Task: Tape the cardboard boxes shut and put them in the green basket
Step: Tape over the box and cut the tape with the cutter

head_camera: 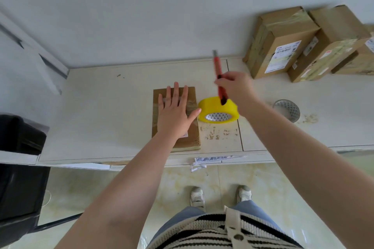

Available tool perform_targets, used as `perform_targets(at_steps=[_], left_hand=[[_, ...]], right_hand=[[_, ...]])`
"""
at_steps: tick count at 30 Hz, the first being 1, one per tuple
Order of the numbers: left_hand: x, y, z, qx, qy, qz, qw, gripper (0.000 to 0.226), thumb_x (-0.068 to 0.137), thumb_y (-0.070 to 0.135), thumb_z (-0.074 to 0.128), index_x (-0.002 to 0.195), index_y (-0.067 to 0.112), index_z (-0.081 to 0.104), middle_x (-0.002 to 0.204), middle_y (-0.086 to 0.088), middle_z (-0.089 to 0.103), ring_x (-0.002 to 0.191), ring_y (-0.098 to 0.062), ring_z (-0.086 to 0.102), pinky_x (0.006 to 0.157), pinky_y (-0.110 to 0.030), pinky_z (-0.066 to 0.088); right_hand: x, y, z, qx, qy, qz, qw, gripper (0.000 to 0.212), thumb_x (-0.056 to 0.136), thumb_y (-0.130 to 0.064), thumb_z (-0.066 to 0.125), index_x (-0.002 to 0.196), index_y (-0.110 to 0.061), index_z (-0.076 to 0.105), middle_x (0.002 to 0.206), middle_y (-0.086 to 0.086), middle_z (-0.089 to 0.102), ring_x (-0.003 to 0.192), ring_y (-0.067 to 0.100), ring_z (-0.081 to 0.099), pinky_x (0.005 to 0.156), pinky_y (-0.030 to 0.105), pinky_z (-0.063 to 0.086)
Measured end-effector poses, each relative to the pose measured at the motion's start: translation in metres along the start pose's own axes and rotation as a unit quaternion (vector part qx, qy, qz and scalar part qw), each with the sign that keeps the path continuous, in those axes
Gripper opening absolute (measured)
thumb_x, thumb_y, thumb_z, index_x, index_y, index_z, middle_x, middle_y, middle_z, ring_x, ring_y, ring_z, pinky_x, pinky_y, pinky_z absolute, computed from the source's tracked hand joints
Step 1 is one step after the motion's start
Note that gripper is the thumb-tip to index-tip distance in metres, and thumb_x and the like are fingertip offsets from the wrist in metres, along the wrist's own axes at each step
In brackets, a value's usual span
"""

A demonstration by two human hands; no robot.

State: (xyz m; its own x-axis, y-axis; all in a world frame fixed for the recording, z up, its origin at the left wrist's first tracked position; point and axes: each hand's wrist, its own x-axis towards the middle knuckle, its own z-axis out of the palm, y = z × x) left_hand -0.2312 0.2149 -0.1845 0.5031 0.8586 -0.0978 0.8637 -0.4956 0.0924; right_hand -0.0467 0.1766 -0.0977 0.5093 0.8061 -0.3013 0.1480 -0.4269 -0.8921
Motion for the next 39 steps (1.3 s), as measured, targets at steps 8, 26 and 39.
perform_targets(at_steps=[8,26,39], left_hand=[[0.0,-0.005,-0.002,-0.009,0.006,0.005,1.0,0.086,0.084,0.073,-0.006,0.156,0.026,-0.006,0.164,-0.007,-0.014,0.151,-0.028,-0.011,0.119,-0.046,-0.009],[0.007,-0.029,0.003,-0.003,0.004,-0.008,1.0,0.087,0.088,0.072,0.003,0.156,0.02,-0.01,0.163,-0.009,-0.015,0.15,-0.028,-0.012,0.12,-0.045,-0.007],[0.006,-0.03,-0.002,0.001,0.001,0.0,1.0,0.095,0.08,0.074,-0.007,0.156,0.019,-0.007,0.164,-0.011,-0.011,0.151,-0.03,-0.009,0.121,-0.046,-0.004]], right_hand=[[-0.009,0.015,0.027,-0.131,-0.053,0.015,0.99,0.026,0.09,-0.03,0.061,0.07,-0.017,0.069,0.052,-0.008,0.053,0.047,0.01,0.046,0.052,0.024,0.039],[-0.02,0.018,0.007,-0.372,-0.131,0.003,0.919,0.036,0.105,-0.032,0.034,0.125,-0.012,0.056,0.122,0.015,0.052,0.116,0.032,0.041,0.094,0.035,0.033],[-0.015,0.007,-0.008,-0.363,-0.228,0.038,0.903,0.038,0.094,-0.031,0.058,0.111,0.003,0.059,0.103,0.02,0.061,0.091,0.033,0.056,0.089,0.047,0.048]])
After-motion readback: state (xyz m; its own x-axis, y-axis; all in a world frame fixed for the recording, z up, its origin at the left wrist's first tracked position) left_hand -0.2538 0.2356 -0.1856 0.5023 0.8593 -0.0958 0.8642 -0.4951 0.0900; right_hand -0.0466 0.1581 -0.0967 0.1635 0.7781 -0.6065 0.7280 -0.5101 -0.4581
